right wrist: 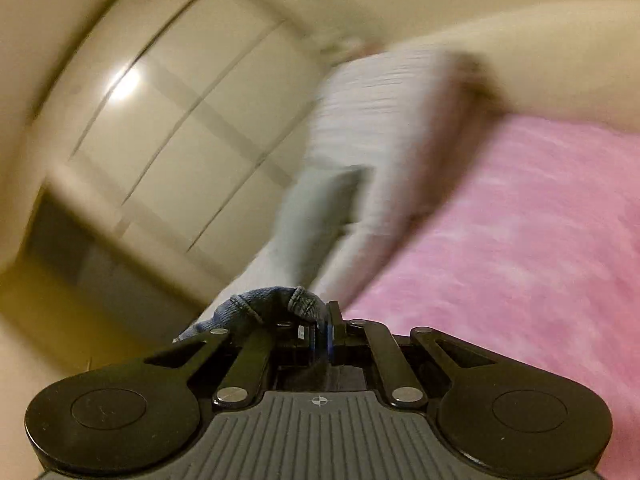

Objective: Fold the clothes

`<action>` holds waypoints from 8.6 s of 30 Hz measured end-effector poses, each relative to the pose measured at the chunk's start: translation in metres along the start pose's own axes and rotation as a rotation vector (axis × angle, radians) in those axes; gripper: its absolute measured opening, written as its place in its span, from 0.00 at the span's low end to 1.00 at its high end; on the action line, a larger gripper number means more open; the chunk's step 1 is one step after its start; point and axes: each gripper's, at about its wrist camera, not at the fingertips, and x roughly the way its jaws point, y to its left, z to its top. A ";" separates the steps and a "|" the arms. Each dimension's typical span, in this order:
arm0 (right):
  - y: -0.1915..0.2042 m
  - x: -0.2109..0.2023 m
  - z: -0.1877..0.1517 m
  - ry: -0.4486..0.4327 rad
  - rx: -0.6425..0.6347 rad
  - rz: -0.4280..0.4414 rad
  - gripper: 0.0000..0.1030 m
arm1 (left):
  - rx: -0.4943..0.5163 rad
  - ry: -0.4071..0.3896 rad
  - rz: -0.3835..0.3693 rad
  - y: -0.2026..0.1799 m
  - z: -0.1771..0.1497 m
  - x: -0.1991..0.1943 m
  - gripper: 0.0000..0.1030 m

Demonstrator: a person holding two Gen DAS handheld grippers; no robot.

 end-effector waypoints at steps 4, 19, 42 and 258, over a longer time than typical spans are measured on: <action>-0.140 -0.017 -0.048 0.182 0.482 -0.386 0.05 | 0.082 0.289 0.178 0.065 -0.064 0.030 0.10; -0.144 0.020 -0.145 0.510 -0.357 -0.842 0.27 | 0.302 0.592 0.408 0.065 -0.162 0.078 0.09; -0.121 0.175 -0.102 0.552 -0.605 -0.565 0.28 | 0.368 0.696 0.030 -0.126 -0.237 0.151 0.09; -0.274 -0.002 -0.179 0.197 0.176 -0.626 0.13 | -0.151 0.440 0.410 0.203 -0.216 0.071 0.02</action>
